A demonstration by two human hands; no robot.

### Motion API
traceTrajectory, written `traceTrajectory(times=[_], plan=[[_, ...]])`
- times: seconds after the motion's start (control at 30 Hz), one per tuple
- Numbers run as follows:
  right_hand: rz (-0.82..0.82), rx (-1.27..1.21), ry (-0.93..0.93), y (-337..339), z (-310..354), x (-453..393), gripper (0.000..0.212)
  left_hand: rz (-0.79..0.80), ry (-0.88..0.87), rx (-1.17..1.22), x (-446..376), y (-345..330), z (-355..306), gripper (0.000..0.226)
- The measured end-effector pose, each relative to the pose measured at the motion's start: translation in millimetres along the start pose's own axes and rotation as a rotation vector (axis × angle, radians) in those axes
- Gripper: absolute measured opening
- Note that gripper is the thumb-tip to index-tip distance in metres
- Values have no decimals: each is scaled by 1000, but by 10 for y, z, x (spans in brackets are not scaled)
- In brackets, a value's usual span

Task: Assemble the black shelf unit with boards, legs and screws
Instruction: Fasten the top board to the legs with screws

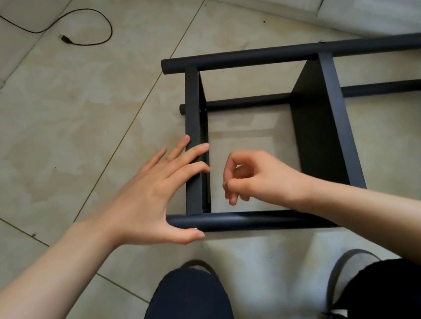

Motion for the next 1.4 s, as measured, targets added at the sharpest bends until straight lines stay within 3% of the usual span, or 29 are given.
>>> traceTrajectory(times=[0.17,0.33,0.6,0.93,1.13,1.4], plan=[[106,-239,-145,1,-68,-44,7,-35,-14,18,15,-41,9,87],[229,-347,-230,-28,-105,-46,5,-56,-35,30,20,-60,25,85],[295,-447,-389,-26,-166,-57,10,-62,-32,34,13,-52,22,83],[359,-406,-400,-84,-191,-145,18,-63,-30,40,22,-70,31,85],[379,-371,-452,-287,-157,-238,9,-72,-49,41,24,-84,52,86],[493,-414,-527,-396,-180,-240,33,-86,-58,58,27,-97,52,83]])
Point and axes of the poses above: each hand's wrist, its own x-axis away from the middle knuckle, its own y-axis out of the back of the hand, z = x × y, the point moved 2 cm from there along -x, towards the middle knuckle, and after that the axes turned 14 degrees about -z, right-handed, at the moved point
